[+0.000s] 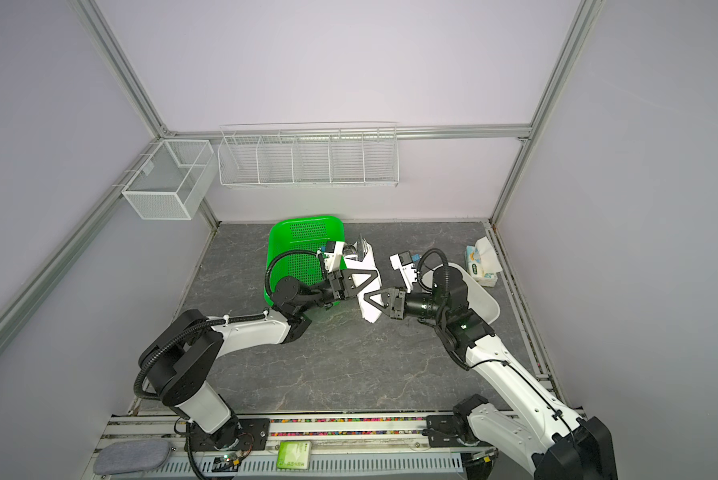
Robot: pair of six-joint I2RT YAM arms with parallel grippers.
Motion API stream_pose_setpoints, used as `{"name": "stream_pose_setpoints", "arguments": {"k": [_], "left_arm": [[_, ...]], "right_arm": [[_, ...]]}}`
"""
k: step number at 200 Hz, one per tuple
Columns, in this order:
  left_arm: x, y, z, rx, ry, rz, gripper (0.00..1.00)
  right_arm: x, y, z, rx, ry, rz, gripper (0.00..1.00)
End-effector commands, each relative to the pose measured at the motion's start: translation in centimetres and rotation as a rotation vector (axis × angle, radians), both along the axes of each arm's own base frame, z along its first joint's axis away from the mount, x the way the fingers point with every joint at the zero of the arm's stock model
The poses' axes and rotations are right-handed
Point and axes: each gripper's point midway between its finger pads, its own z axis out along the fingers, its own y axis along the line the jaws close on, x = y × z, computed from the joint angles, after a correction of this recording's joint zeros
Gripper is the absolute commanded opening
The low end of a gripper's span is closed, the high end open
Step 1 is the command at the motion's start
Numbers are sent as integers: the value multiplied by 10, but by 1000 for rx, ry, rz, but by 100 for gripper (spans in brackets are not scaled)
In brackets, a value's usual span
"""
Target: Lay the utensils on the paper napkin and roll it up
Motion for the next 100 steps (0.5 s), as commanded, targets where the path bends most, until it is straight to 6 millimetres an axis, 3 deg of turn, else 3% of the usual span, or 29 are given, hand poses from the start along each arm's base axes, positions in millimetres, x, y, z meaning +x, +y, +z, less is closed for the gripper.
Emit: {"name": "stream_pose_setpoints", "arguments": {"k": [1,79,100], "left_arm": [[-3,7,5,-17,-11,9,13],[-2,8,6,-12,-10,20,0],[3,8,2,21,-2,35,0]], "right_arm": [[-2,-5,15,27,-80,-9,8],[1,-5,8,9,-63,-19,8],[2,-7,3,-17,-55,-35,16]]}}
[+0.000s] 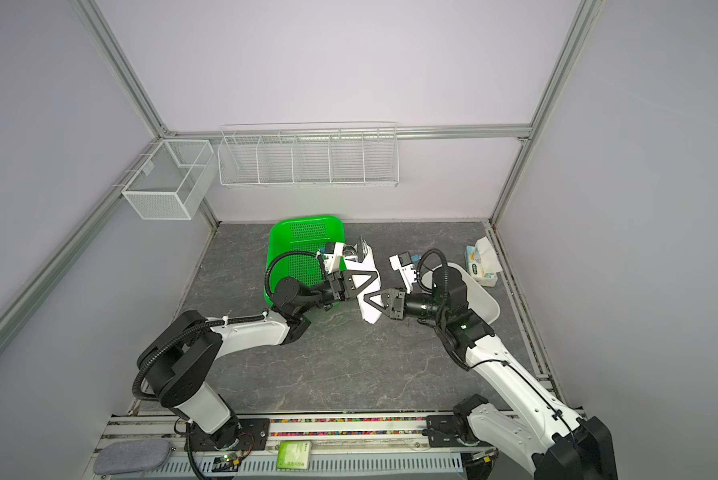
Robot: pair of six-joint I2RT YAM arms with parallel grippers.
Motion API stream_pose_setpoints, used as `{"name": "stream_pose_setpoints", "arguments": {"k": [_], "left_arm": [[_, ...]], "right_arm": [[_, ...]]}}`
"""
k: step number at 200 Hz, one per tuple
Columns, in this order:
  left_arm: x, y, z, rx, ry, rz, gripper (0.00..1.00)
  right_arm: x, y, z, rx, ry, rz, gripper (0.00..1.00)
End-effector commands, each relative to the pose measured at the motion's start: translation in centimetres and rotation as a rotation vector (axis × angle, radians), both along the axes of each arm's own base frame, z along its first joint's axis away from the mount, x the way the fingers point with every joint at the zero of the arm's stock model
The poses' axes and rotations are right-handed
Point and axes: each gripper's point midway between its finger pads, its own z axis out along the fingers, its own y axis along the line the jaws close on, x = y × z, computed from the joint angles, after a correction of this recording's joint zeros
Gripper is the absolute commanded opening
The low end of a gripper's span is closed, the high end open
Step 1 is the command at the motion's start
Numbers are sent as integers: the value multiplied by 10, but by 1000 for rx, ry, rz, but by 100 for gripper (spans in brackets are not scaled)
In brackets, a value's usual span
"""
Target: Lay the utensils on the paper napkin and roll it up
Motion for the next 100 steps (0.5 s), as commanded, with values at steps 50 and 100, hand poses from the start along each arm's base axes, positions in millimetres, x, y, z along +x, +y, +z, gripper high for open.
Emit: {"name": "stream_pose_setpoints", "arguments": {"k": [50,100], "left_arm": [[23,23,-11,101,13,81,0],[69,60,-50,263,101,143,0]], "right_arm": [[6,-14,2,-88,-79,-88,41],[18,-16,-11,-155,-36,-128,50]]}}
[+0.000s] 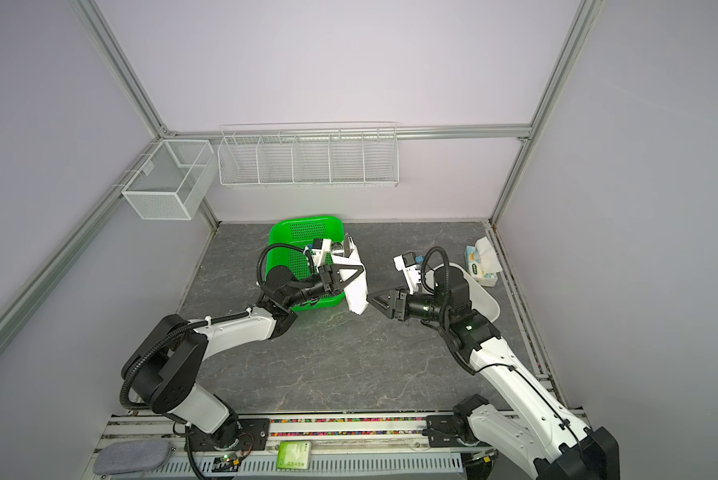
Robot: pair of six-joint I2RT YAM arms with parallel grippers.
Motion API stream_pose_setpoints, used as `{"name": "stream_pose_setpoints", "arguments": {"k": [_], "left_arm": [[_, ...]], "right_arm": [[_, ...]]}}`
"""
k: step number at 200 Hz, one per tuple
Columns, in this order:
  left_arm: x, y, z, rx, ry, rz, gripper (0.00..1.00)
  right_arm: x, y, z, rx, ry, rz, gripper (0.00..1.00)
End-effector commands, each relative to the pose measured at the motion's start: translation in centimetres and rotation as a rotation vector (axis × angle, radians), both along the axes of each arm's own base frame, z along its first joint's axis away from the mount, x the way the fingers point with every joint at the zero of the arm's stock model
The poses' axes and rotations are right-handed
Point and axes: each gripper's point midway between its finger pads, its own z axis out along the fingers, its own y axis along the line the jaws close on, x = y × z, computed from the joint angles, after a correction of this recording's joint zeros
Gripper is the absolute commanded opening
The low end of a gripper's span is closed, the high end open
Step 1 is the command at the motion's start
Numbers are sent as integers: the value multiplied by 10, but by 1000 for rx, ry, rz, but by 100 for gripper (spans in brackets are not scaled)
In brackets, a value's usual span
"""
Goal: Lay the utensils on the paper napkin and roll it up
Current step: 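Carry the bundle into the green basket with the left gripper while the right releases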
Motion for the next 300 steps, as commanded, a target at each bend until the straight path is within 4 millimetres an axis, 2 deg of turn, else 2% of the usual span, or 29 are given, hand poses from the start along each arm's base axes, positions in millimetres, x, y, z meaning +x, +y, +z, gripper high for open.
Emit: {"name": "stream_pose_setpoints", "arguments": {"k": [1,29,37,41,57,78,144,207,261,300], "left_arm": [[15,21,-12,82,13,16,0],[48,54,-44,237,44,90,0],[56,62,-55,301,48,101,0],[59,66,-61,339,53,110,0],[73,81,-83,482,65,131,0],[90,91,-96,559,79,125,0],[138,90,-133,597,150,108,0],[184,80,-169,604,222,125,0],[204,75,-191,595,259,138,0],[210,68,-206,584,284,132,0]], "right_arm": [[8,-3,-2,-42,-3,-29,49],[16,-2,-5,-78,12,-41,50],[18,-2,-11,-95,26,-41,50],[20,-1,0,-87,5,-41,50],[27,3,0,-90,13,-35,50],[37,8,-7,-108,38,-31,50],[68,25,-21,-141,89,-13,50],[80,32,-34,-152,128,-5,50],[87,37,-45,-149,168,-5,50],[88,37,-48,-150,178,-5,50]]}}
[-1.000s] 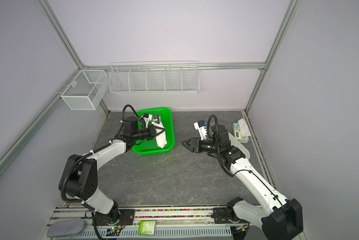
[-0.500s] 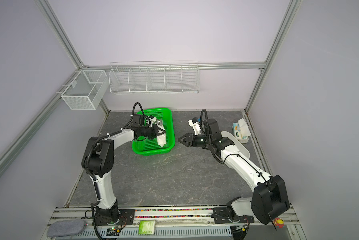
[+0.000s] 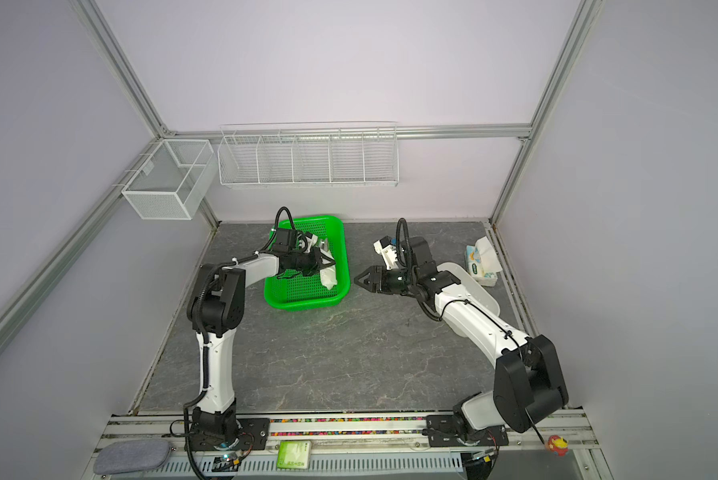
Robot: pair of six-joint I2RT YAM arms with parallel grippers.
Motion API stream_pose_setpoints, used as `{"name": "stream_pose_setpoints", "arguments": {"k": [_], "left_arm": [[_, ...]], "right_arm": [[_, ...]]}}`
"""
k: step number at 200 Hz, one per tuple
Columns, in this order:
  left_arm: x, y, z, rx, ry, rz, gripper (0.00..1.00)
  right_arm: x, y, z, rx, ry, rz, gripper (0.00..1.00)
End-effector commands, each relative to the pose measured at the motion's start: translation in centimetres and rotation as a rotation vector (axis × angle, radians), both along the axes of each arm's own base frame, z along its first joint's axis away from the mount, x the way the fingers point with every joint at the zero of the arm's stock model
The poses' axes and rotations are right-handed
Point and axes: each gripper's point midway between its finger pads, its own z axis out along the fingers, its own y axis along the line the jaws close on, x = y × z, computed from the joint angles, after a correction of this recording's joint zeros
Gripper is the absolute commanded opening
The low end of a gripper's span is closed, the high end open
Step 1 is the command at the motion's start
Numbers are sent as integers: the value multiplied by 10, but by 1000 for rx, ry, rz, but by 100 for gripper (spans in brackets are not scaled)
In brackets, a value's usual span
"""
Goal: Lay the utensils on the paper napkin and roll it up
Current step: 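Carry the bundle into the green basket with the left gripper while the right releases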
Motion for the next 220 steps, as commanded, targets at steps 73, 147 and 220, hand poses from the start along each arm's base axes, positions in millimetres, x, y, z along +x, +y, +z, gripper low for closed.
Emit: {"name": "stream_pose_setpoints", "arguments": {"k": [73,147,220], "left_arm": [[17,-17,-17,29,-6,1,0],[11,-11,-49,137,45,-13,11],[12,1,-47,225,31,3,31]], "right_arm": [[4,4,10,34,-26,16,51],[4,4,11,33,-27,16,51],[2,4,14,35,-32,19,52]]}}
